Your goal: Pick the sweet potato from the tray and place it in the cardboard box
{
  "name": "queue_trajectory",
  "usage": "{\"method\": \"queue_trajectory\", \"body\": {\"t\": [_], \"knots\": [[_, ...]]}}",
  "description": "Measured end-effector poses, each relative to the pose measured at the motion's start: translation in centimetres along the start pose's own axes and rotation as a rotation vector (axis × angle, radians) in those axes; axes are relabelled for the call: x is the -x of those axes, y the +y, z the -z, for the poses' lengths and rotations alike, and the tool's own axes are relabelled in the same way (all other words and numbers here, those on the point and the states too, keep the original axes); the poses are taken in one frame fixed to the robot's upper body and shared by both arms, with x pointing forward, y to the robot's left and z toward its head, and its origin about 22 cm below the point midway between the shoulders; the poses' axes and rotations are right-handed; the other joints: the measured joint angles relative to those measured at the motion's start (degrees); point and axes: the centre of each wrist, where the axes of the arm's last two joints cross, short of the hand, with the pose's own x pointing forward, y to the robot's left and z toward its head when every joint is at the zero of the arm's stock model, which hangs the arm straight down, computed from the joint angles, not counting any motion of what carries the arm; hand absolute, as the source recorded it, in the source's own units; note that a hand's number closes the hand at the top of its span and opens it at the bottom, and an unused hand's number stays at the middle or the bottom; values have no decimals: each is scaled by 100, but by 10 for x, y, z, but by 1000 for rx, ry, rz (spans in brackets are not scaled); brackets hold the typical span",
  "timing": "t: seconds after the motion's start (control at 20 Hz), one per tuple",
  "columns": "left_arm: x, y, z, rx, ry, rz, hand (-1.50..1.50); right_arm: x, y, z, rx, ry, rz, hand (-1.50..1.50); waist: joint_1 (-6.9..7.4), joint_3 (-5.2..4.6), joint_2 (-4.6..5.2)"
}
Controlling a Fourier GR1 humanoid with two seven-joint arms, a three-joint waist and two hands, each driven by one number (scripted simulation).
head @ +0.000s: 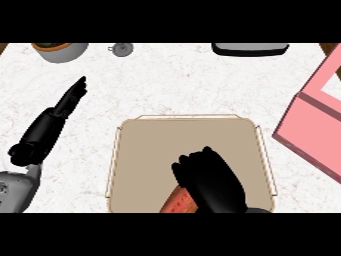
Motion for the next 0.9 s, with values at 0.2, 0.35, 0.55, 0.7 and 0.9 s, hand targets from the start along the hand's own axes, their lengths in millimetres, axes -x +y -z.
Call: {"method": "queue_trajectory", "body": {"t": [0.2, 0.35, 0.55, 0.7, 0.9], "knots": [[-3, 3, 0, 2, -1, 1, 0, 15, -31, -30, 122, -61, -28, 150, -20, -4, -4], [1, 2, -3, 2, 1, -2, 0, 20, -56, -51, 211, -39, -1, 150, -28, -6, -5], [-2, 3, -2, 0, 3, -3, 0, 33, -86, -65, 359, 102, 79, 150, -34, -7, -3], [-4, 4, -1, 1, -3, -2, 0, 48, -104, -70, 453, 221, 145, 150, -17, -7, 7], [-8, -2, -1, 4, -9, 1, 0, 80, -126, -74, 530, 355, 191, 150, 21, -7, 14]]}}
